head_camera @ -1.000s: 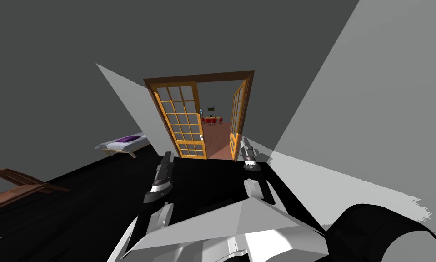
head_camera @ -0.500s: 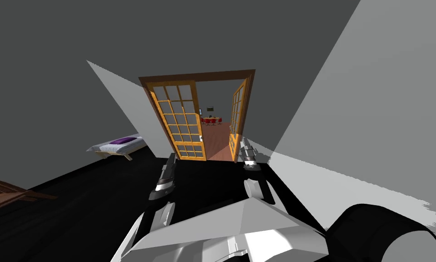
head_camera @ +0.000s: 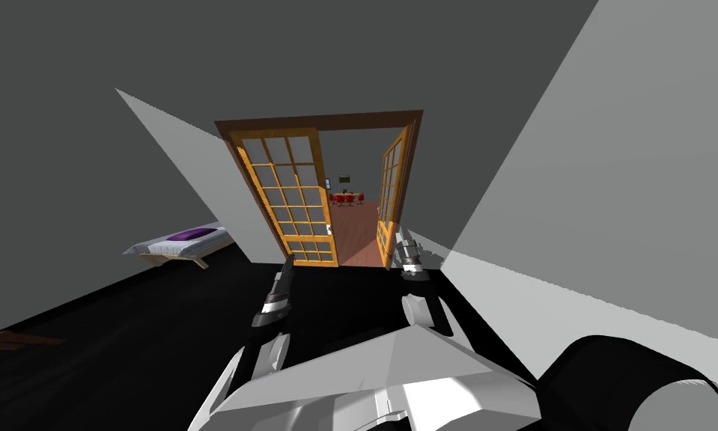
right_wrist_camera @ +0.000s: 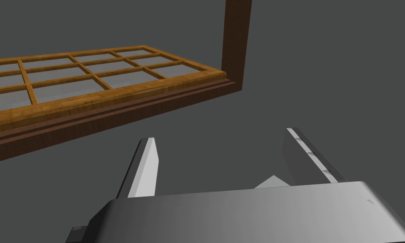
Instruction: Push the door open
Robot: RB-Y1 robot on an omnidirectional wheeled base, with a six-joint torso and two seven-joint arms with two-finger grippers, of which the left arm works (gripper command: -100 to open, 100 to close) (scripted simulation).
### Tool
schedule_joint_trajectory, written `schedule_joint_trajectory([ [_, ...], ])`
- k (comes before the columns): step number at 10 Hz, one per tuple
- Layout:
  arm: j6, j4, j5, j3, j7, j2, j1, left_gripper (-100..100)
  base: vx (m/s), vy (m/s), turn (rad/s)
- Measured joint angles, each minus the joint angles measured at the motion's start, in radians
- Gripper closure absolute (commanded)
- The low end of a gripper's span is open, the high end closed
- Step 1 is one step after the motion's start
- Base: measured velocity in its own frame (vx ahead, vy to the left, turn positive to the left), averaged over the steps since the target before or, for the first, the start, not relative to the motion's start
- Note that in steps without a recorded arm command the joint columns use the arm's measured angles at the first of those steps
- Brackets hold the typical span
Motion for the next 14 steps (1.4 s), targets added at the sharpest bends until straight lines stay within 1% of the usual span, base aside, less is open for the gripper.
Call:
schedule_joint_trajectory([
  [1, -0.005, 0.025, 0.002, -0.002, -0.016, 0.004, -0.008, -100, 0.095, -0.004, -0.04],
  [2, -0.009, 0.055, 0.004, -0.003, -0.034, 0.007, -0.023, -100, 0.108, 0.004, -0.033],
  [3, -0.009, 0.071, 0.006, -0.006, -0.052, 0.01, -0.027, -100, 0.105, 0.008, -0.033],
  [4, -0.018, 0.097, 0.008, -0.008, -0.07, 0.014, -0.03, -100, 0.096, 0.012, -0.044],
  [5, -0.03, 0.131, 0.01, -0.01, -0.088, 0.018, -0.042, -100, 0.106, 0.01, -0.043],
  [7, -0.033, 0.176, 0.016, -0.012, -0.123, 0.028, -0.061, -100, 0.102, 0.011, -0.039],
  [8, -0.038, 0.201, 0.019, -0.014, -0.141, 0.032, -0.067, -100, 0.1, 0.007, -0.041],
  [9, -0.046, 0.225, 0.022, -0.015, -0.157, 0.038, -0.071, -100, 0.094, -0.003, -0.042],
  [12, -0.072, 0.318, 0.03, -0.019, -0.211, 0.053, -0.1, -100, 0.092, 0.01, -0.042],
  [14, -0.075, 0.362, 0.035, -0.022, -0.248, 0.062, -0.118, -100, 0.105, 0.002, -0.036],
])
